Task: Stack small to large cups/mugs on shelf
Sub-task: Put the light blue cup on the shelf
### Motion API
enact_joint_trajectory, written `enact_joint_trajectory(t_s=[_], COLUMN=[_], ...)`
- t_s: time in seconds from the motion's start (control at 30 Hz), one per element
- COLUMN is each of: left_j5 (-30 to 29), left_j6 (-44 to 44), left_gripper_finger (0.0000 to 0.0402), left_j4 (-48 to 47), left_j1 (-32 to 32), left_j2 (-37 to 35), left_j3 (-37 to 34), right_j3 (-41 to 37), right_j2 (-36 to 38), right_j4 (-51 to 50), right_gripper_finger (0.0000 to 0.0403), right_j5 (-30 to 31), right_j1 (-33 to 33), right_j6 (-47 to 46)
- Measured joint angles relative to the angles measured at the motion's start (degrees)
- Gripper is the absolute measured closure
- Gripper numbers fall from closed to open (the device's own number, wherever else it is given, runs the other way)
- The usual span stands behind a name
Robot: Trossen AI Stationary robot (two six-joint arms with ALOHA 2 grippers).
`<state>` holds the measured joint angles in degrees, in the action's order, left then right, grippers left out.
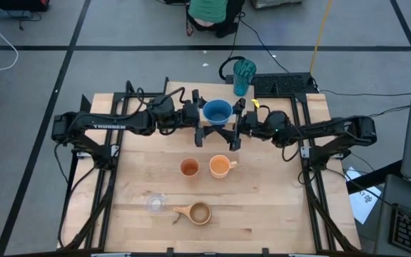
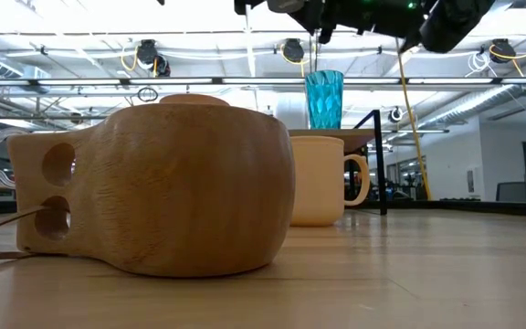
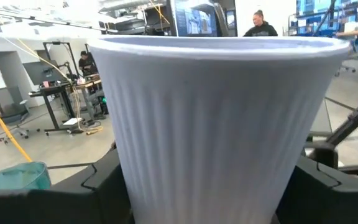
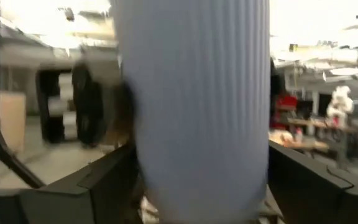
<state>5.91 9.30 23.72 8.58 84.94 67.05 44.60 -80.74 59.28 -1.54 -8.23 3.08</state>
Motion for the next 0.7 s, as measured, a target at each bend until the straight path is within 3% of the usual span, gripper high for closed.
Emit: enact_joint_trajectory(t_s=[0.37,0.7], left_j5=[-0.11,-2.12], left_j6=[-1.69,-4.53], left_gripper_finger=[0.0107,0.0106], left_j4=[0.99,1.68], left_j1=[4.55,12.3], left_j2=[-3.51,-2.36], left_j3=[0.02,0.02], right_j3=[-0.09,-0.09], right_j2=[16.87,30.28], right_j4=[-37.14,-56.07], right_gripper_finger=[0.0056,0.0055], right_j5=[9.09,9.21], right_j1=[0.24,2.78], right_j6=[3.76,3.64])
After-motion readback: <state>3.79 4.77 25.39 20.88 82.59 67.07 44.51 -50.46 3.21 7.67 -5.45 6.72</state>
